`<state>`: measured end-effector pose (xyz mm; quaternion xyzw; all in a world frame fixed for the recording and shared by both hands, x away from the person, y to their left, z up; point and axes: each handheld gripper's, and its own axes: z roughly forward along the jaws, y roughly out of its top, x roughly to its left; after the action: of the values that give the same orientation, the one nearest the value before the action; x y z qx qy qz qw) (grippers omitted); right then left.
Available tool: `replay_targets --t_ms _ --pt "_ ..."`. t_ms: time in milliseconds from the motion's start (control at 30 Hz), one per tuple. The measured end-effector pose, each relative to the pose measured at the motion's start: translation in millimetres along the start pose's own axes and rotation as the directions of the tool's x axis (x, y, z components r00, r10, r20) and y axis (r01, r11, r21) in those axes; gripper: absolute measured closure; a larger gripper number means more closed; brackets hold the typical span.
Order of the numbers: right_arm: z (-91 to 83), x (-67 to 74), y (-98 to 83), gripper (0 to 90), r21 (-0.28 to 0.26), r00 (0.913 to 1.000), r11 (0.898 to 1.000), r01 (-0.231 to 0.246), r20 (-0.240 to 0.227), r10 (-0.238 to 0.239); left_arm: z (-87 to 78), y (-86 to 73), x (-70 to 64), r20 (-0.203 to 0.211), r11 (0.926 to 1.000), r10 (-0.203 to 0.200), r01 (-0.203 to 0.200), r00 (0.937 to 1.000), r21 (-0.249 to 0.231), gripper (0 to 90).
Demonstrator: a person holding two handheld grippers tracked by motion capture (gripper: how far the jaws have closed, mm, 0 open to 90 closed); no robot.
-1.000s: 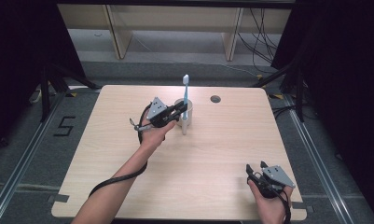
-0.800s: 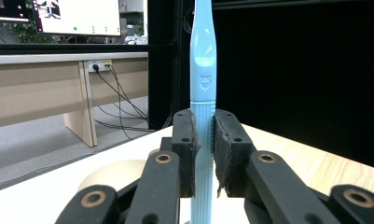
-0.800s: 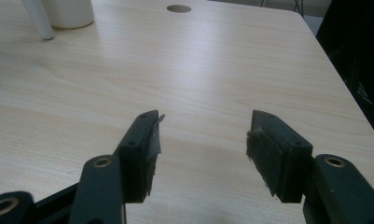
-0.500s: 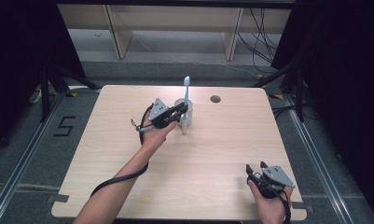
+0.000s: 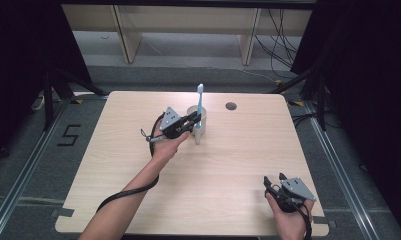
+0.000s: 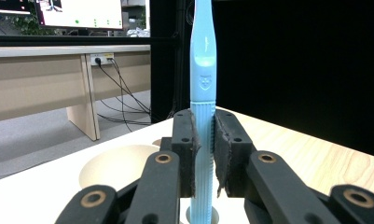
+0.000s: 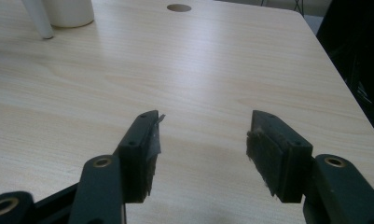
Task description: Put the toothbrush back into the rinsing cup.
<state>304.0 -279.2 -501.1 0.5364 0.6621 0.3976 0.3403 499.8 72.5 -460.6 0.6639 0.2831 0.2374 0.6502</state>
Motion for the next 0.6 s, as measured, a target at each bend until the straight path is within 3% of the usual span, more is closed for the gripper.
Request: replay_targets --t_ms 333,433,467,600 --pt "-0.1 0.3 -0.2 44.3 0.002 1.0000 1.000 0.004 0.009 -0.004 -2.0 -7.9 0.2 -0.011 0.9999 0.004 -0.004 0.9999 0.016 78.6" --pt "0.5 -0.9 -0.2 44.3 -0.007 0.9994 1.000 0.031 0.017 -0.030 -2.1 -8.3 -0.3 -0.009 0.9999 0.004 -0.004 0.9999 0.015 78.6" --pt "-0.8 2.8 -0.6 44.3 0.012 0.9997 1.000 -0.019 0.013 0.019 -2.5 -8.5 -0.6 -0.009 0.9998 0.007 -0.007 0.9999 0.017 78.6" --pt "-0.6 2.0 -0.3 44.3 0.003 0.9998 1.000 -0.011 0.014 0.011 -3.1 -9.9 -1.4 -0.011 0.9998 0.008 -0.008 0.9999 0.020 78.6"
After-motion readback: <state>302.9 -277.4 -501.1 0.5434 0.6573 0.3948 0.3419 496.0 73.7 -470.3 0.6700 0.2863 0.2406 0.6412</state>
